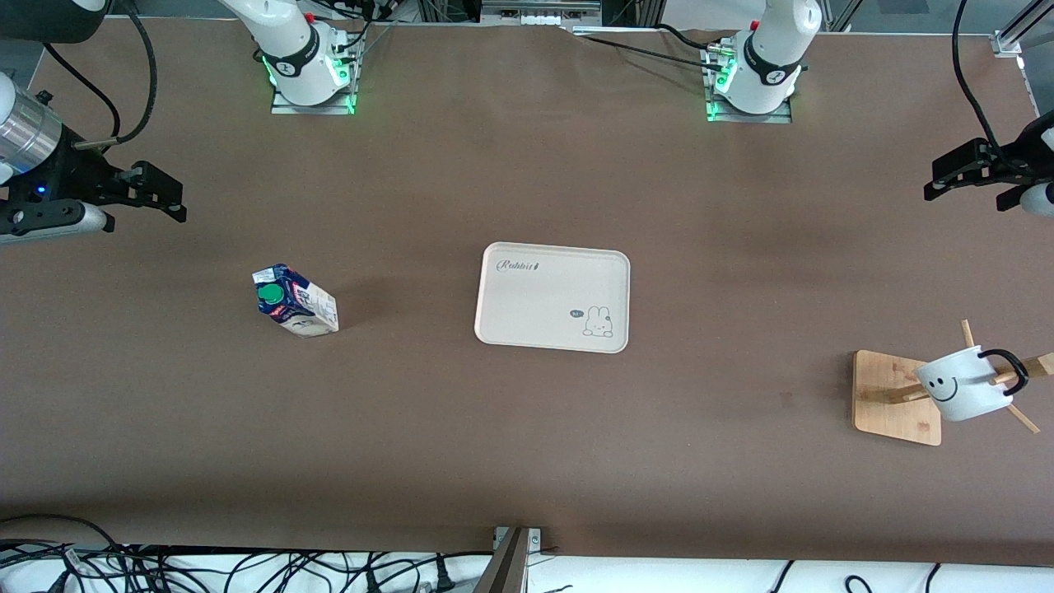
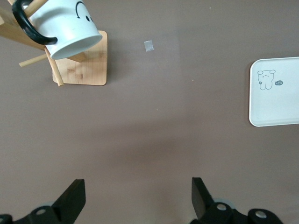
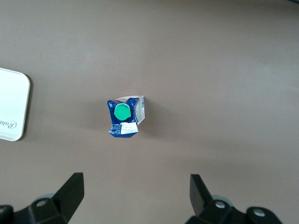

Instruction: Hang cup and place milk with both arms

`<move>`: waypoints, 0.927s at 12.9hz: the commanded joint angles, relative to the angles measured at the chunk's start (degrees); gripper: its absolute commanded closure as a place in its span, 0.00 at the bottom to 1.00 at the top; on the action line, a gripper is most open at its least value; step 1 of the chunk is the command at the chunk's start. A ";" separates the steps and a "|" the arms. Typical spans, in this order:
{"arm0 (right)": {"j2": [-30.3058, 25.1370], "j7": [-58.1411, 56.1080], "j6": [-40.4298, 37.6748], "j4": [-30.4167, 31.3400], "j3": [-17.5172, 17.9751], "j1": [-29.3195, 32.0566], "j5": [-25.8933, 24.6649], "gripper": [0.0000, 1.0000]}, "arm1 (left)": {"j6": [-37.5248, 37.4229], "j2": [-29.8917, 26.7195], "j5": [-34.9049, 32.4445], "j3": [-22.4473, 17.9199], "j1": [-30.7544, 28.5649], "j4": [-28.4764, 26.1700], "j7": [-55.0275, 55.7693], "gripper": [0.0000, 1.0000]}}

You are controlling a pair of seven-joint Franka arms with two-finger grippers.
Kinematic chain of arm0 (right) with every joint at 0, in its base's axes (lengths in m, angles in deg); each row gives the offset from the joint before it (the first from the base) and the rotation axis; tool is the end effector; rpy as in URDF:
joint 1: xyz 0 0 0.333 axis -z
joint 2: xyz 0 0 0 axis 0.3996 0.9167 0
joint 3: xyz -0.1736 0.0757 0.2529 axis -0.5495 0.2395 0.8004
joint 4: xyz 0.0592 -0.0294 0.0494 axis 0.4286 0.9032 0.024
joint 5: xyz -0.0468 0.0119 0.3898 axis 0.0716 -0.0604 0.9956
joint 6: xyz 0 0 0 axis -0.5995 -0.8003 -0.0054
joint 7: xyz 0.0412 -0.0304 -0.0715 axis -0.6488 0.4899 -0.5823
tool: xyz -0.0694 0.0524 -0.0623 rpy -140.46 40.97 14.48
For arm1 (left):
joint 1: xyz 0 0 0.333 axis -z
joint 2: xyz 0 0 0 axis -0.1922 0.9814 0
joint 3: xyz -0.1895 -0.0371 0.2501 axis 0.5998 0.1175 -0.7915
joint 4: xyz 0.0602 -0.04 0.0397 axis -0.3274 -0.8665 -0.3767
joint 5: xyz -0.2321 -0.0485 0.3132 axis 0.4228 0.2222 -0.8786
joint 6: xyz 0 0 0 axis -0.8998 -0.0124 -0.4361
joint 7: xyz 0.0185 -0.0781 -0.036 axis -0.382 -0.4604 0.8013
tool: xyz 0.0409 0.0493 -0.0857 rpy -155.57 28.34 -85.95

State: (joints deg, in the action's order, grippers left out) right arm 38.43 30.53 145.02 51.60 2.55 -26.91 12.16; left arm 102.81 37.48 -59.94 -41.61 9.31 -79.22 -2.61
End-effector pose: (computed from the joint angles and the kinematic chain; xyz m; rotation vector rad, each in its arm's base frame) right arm 0.5695 0.0371 0.5881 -3.1206 -0.2425 -0.0220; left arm 0.5469 0.0471 0.6071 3.0902 -0.1781 -0.0881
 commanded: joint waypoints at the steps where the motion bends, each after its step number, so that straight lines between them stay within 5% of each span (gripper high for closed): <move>1: 0.42 0.14 -0.46 -1.23 0.53 0.46 -0.05 0.00 | 1.07 -1.04 -1.35 -0.48 0.90 -1.57 -0.10 0.00; 12: 0.42 0.14 -0.46 -1.23 0.53 0.46 -0.05 0.00 | 0.27 0.02 -1.61 -0.13 0.90 0.19 0.07 0.00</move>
State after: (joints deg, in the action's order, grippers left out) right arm 38.43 30.53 145.02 51.60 2.56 -26.91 12.16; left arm 103.05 37.48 -59.94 -41.60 10.33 -79.57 -2.62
